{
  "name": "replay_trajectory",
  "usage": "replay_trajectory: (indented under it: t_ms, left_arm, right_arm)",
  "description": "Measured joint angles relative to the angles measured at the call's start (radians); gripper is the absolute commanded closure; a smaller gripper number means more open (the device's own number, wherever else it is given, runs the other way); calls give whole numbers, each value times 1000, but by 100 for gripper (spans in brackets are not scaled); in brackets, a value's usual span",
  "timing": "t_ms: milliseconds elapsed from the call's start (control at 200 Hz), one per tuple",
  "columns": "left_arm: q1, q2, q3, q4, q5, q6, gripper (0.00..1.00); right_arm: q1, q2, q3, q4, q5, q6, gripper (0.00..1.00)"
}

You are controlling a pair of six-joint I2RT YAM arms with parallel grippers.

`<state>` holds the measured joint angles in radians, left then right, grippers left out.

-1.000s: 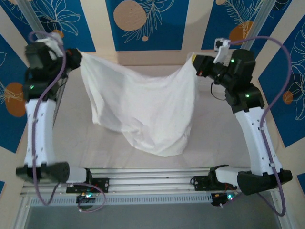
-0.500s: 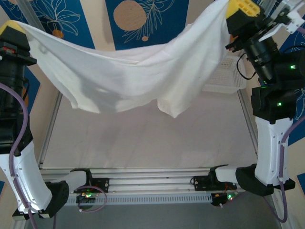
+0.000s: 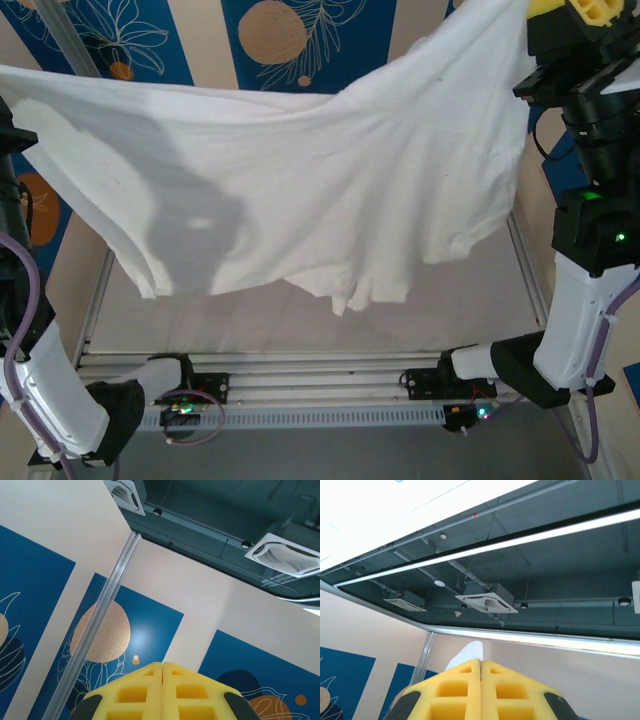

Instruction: Fold the inside-out t-shirt

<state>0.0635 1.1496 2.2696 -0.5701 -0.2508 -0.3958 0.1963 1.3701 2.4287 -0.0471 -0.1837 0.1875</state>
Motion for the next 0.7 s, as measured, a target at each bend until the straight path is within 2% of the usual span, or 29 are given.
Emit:
replay_trajectory:
  t_ms: [110, 255, 430, 555, 700]
  left_arm:
    - [0, 30, 7, 0, 51, 3, 100]
    - [0, 102, -20, -35, 168, -27, 100]
    - [0, 170, -217, -84, 345, -97, 100]
    - [0, 220, -382, -135, 424, -115, 100]
    - [0, 241, -402, -198, 472, -119, 100]
  right_arm:
    - [0, 28, 57, -19, 0, -15, 100]
    - [0, 39, 21, -74, 12, -35, 100]
    - [-34, 45, -126, -188, 53, -40, 100]
    - [-65, 83, -227, -283, 66, -35, 100]
    - [-86, 128, -244, -370, 74, -10, 100]
